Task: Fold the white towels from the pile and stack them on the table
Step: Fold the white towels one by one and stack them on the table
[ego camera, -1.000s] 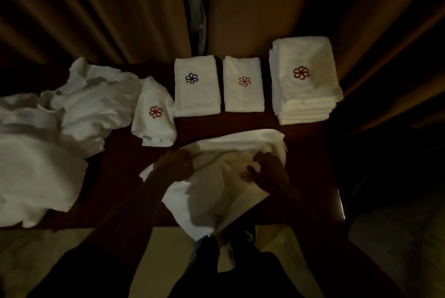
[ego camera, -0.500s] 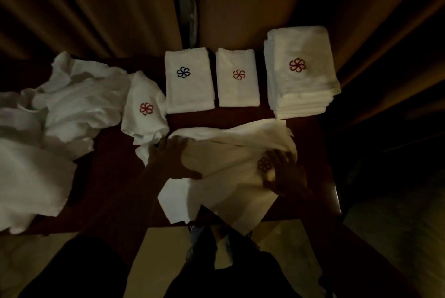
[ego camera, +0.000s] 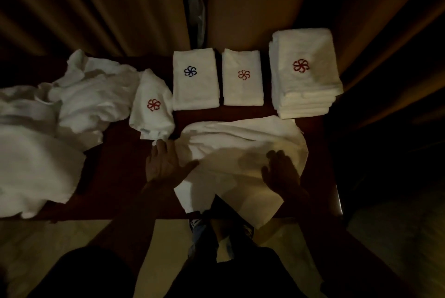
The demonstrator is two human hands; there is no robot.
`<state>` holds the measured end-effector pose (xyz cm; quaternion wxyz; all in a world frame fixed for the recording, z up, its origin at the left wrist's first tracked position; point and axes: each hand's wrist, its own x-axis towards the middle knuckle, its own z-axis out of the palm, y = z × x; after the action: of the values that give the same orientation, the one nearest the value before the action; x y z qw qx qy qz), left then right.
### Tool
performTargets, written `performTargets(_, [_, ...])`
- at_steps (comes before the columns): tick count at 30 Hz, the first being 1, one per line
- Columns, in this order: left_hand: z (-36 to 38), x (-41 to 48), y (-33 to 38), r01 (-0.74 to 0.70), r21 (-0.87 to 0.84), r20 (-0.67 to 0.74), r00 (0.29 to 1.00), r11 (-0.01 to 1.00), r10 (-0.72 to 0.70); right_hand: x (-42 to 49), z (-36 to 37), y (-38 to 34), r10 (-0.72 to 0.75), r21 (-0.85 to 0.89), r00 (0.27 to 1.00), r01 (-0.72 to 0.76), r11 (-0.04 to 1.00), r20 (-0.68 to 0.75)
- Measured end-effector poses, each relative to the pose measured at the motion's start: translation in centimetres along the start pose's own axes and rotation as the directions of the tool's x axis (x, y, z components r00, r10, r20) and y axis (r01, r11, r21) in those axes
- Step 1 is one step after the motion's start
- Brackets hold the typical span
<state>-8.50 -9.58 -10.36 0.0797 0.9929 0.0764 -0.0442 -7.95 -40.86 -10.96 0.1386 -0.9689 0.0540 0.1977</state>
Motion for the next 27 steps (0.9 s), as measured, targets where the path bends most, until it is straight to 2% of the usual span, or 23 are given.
performTargets(3, [-0.2,-1.7,1.2,0.208,-0.129,0.131,0.973,0.970,-0.192,-0.8,2.1,-0.1,-0.029,0.016,0.984,0.027,1.000,0.176])
performTargets(7, [-0.1,-3.6,2.0,0.298,-0.192,0.326,0.918,0.935,-0.225,-2.0,3.3,0.3,-0.009,-0.044,0.977,0.018,0.999,0.213])
performTargets(15, [0.9,-3.5,0.8,0.305,-0.270,0.317,0.924,0.913,-0.214,-2.8,3.9,1.4,0.004,-0.042,0.985,0.003,0.999,0.172])
performTargets(19, [1.0,-3.5,-1.6,0.421,-0.244,0.412,0.860,0.873,-0.300,-2.0,3.5,2.9,0.002,-0.038,0.985,0.005,0.999,0.173])
performTargets(23, [1.1,-3.3,-4.1,0.413,-0.221,0.435,0.853,0.884,-0.289,-1.3,2.7,4.9,-0.018,-0.041,0.985,0.026,0.999,0.169])
performTargets(25, [0.7,-2.8,-5.1,0.390,-0.130,0.379,0.869,0.911,-0.318,-1.4,2.4,5.8,-0.010,-0.033,0.987,0.015,0.999,0.158])
performTargets(27, [0.1,-2.3,-6.2,0.382,-0.006,0.256,0.894,0.924,-0.368,-1.6,2.2,6.4,0.001,-0.005,0.991,0.000,1.000,0.135])
